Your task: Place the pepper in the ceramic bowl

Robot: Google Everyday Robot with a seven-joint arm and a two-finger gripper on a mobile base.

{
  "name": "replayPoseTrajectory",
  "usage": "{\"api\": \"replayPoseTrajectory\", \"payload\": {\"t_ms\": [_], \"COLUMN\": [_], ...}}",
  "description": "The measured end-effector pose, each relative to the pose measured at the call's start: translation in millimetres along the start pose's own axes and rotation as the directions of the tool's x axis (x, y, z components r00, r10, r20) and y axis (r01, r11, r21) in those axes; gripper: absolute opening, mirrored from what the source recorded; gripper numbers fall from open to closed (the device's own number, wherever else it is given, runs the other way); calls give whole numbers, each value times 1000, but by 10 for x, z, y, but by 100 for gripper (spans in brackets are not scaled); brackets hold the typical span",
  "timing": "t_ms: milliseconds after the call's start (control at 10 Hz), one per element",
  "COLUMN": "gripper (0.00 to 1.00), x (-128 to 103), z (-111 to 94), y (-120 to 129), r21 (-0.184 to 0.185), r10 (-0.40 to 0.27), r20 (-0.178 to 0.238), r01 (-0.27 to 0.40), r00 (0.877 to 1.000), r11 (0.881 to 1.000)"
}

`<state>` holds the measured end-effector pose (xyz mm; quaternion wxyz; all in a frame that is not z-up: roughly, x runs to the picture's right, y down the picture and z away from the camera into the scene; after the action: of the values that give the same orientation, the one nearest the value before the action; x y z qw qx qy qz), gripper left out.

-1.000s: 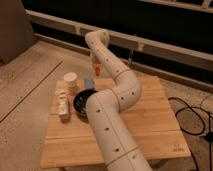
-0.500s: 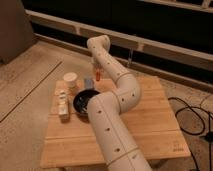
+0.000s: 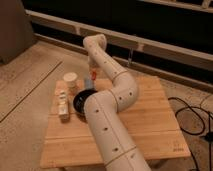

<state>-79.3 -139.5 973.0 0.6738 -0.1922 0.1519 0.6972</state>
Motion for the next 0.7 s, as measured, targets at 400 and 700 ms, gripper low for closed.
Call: {"api": "replayPoseTrajectory", "payload": {"t_ms": [400,700], "gripper": [0,0], "x": [-10,308], "z": [-460,-1147], "y": [377,688], "r21": [-11,-77], "r10": [-53,-75], "r20": [58,182], "r01": [54,91], "r00": [997,980], "r11": [998,993]}}
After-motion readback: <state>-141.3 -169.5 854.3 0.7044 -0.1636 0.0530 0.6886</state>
